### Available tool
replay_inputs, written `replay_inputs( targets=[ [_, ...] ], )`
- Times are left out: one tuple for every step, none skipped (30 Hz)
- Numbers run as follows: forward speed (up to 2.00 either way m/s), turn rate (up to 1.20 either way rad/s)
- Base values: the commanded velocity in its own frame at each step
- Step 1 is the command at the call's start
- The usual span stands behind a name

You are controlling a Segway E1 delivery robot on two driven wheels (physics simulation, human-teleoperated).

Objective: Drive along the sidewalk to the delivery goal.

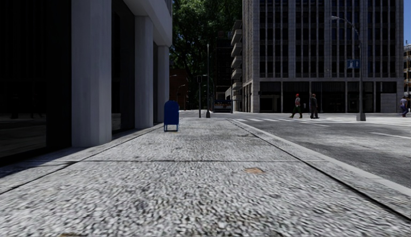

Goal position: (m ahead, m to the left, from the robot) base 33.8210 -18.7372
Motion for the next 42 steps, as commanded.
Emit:
replay_inputs(
  targets=[
    [2.00, 0.00],
    [2.00, 0.00],
    [2.00, 0.00],
    [2.00, 0.00],
    [2.00, 0.00],
    [2.00, 0.00],
    [2.00, 0.00],
    [2.00, 0.00],
    [2.00, 0.00],
    [2.00, 0.00],
    [2.00, 0.00],
    [2.00, 0.00],
    [2.00, 0.00],
    [2.00, 0.00],
    [2.00, 0.00],
    [2.00, 0.00],
    [2.00, 0.00],
    [2.00, 0.00],
    [2.00, 0.00],
    [2.00, 0.00],
    [2.00, 0.00],
    [2.00, 0.00],
    [2.00, 0.00],
    [2.00, 0.00],
    [2.00, 0.00],
    [2.00, 0.00],
    [2.00, 0.00],
    [2.00, 0.00],
    [2.00, 0.00],
    [2.00, 0.00],
    [2.00, 0.00],
    [2.00, 0.00],
    [2.00, 0.00],
    [2.00, 0.00],
    [2.00, 0.00],
    [2.00, 0.00],
    [2.00, 0.00],
    [2.00, 0.00],
    [2.00, 0.00],
    [2.00, 0.00],
    [2.00, 0.00],
    [2.00, 0.00]
  ],
)
